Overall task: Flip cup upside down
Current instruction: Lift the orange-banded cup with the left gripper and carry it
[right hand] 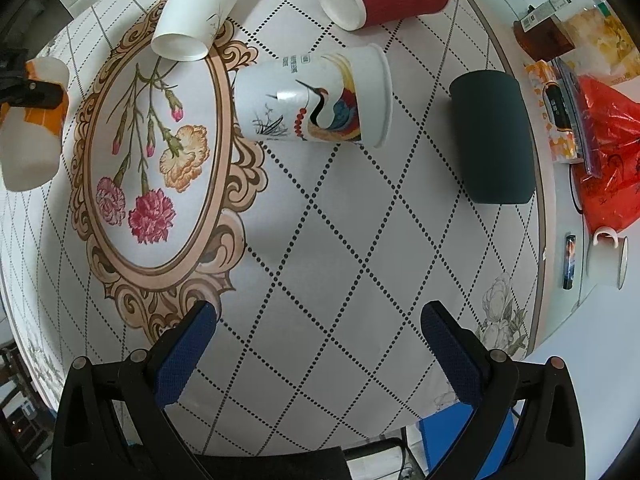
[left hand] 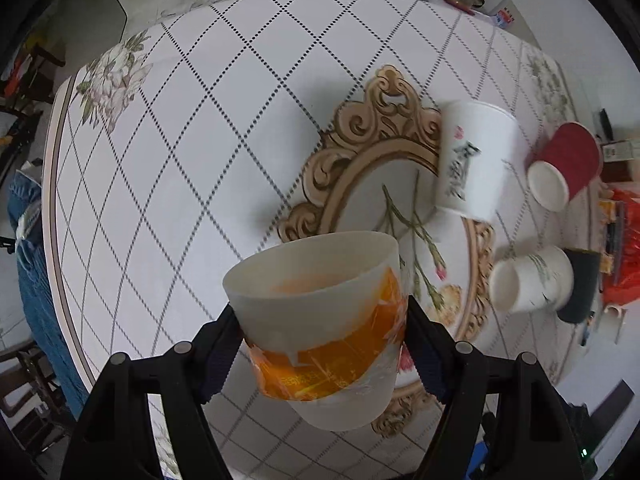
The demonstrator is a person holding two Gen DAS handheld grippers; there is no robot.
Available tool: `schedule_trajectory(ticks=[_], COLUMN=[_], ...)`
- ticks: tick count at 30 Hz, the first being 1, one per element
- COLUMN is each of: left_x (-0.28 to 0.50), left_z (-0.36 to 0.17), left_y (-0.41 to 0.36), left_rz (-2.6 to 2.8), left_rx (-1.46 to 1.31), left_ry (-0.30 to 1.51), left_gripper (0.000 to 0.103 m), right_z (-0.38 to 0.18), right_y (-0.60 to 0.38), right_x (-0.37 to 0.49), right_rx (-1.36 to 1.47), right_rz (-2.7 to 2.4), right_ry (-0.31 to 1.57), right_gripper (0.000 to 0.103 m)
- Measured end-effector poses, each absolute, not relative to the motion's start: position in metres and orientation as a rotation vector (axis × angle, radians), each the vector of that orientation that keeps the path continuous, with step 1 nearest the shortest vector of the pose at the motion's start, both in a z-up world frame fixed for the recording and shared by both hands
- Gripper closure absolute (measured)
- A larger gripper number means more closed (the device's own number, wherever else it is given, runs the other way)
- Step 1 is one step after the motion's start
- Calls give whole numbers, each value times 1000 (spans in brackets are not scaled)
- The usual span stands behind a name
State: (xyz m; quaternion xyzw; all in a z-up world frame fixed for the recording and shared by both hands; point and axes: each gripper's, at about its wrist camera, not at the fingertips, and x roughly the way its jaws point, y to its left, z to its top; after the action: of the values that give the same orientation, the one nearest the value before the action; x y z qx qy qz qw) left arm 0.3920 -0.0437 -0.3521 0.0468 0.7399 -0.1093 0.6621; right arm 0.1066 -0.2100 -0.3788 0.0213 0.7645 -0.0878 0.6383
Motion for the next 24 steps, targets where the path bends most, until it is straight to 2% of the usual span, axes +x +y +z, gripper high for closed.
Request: schedule_trajectory(ticks=[9,24], left_x=[301,180], left_z=[-326,-381], left_y=[-63,-139], left_rz=[-282,-261], left_rx=[67,29], left_ry=[1719,1823], left_gripper=[29,29], right_z=[-372,-391], right_y=[-220,-298], right_x=[70,-33], right_rx=[21,-72], right_rz=[-144,-66], right_ry=[1745,1794], right_gripper=[0,0])
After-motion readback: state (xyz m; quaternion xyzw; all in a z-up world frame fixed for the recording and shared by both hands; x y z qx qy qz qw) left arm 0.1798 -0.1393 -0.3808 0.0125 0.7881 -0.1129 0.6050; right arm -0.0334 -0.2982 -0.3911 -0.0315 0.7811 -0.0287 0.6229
